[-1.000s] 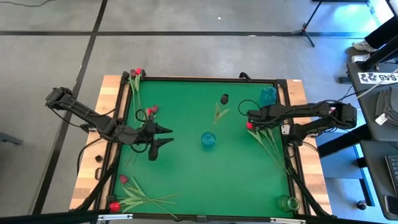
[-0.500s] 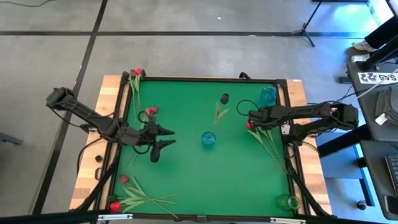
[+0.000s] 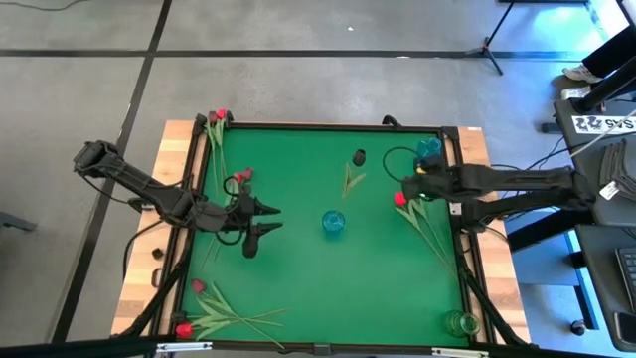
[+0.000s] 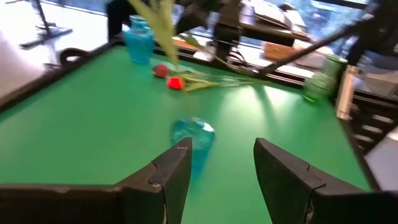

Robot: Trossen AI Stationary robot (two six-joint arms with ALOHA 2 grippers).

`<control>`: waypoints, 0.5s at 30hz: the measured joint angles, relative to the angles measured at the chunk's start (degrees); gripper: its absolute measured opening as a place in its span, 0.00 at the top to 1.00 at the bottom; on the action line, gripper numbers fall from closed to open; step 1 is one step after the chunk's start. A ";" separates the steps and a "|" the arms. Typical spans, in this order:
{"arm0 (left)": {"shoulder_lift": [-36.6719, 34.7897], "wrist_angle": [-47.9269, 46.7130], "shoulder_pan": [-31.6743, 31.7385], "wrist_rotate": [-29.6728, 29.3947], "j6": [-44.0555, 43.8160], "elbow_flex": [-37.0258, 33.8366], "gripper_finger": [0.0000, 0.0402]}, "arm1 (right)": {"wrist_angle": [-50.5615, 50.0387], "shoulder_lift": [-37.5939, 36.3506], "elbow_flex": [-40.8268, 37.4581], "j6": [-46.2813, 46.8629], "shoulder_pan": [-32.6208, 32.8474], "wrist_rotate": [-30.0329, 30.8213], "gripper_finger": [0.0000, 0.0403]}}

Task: Sort flowers into vase by color
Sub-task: Put the black tulip into the bottom blue vase

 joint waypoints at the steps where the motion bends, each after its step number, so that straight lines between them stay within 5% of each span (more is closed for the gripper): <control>1: -0.09 0.00 0.68 -1.82 -0.36 0.00 0.58 | 0.89 -1.26 0.55 0.04 2.78 1.66 0.96; 4: -0.15 -0.11 3.09 -5.09 -1.81 0.00 0.58 | 7.52 -4.09 0.74 -1.92 11.45 5.31 0.98; 15: -0.15 3.11 7.04 -2.43 -4.47 0.00 0.58 | 40.64 -1.22 0.63 -15.81 33.79 12.90 0.99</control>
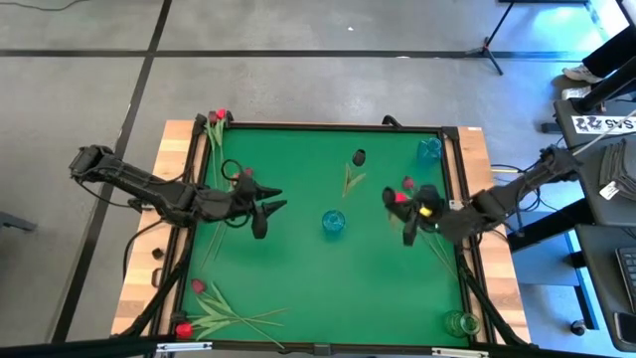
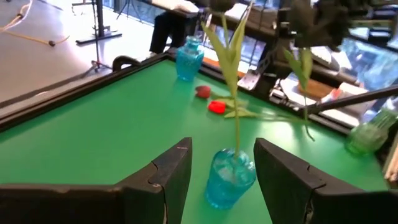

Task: Sort flowers into vase by color
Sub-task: Put the black tulip into the bottom blue vase

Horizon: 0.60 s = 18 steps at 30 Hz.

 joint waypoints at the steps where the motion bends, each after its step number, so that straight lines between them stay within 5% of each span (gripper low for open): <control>1: 0.00 0.80 -0.05 0.13 -0.02 0.00 0.58 | 2.91 0.71 0.00 -1.58 1.39 0.74 0.98; 12: 0.00 11.79 -3.86 4.17 11.23 0.00 0.58 | 43.38 14.45 0.00 -26.56 5.31 4.12 0.99; 18: 0.00 12.97 -8.24 6.48 15.58 0.00 0.58 | 57.07 19.91 0.25 -33.62 2.60 -0.43 0.99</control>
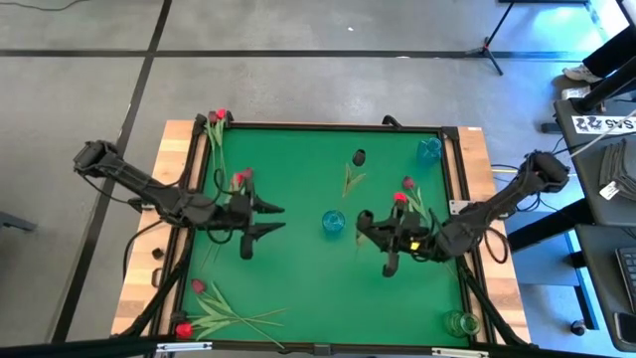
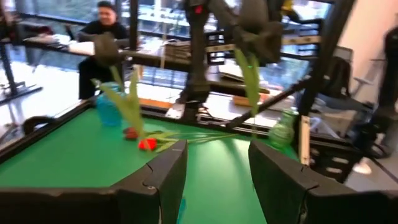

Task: Sort flowers into vase by color
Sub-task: Put the black tulip into the bottom blue vase

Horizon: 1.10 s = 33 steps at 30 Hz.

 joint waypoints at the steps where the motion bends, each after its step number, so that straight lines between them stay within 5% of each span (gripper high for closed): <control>1: 0.00 0.45 -0.96 0.02 0.80 0.00 0.58 | 0.75 0.76 0.46 -0.12 -0.56 -1.42 0.99; 18: 1.54 6.01 -9.61 0.12 8.08 -1.26 0.58 | 2.28 11.30 17.79 -15.98 -6.39 -6.45 0.99; 26: 3.15 14.56 -9.42 -0.18 7.42 -6.02 0.58 | 5.24 11.44 18.49 -28.52 -10.85 -1.59 0.99; 33: 3.15 16.03 -9.57 -0.76 5.41 -8.17 0.58 | 1.74 12.08 17.80 -25.76 -14.76 -0.89 0.99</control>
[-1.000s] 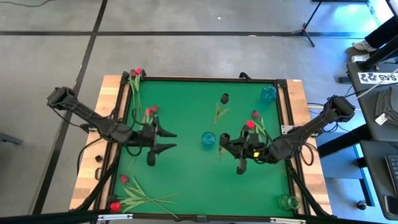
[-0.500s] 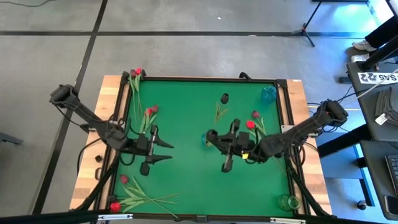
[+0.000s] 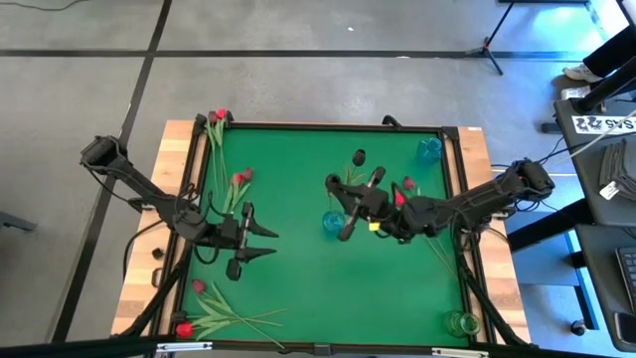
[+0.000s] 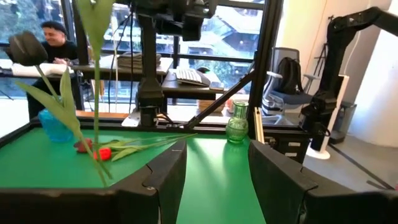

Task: Sort flowers into vase by color
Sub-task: Put the black tulip into the bottom blue vase

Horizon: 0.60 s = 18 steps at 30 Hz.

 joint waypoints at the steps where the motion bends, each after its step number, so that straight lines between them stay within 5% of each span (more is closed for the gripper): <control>1: 0.00 -0.04 0.00 -0.01 -0.02 -0.02 0.58 | -0.23 0.22 -0.25 0.55 -0.35 -0.01 0.99; 18: -0.70 0.32 0.01 -3.96 0.00 -0.02 0.58 | -8.05 1.17 -0.48 10.16 -1.09 3.46 0.99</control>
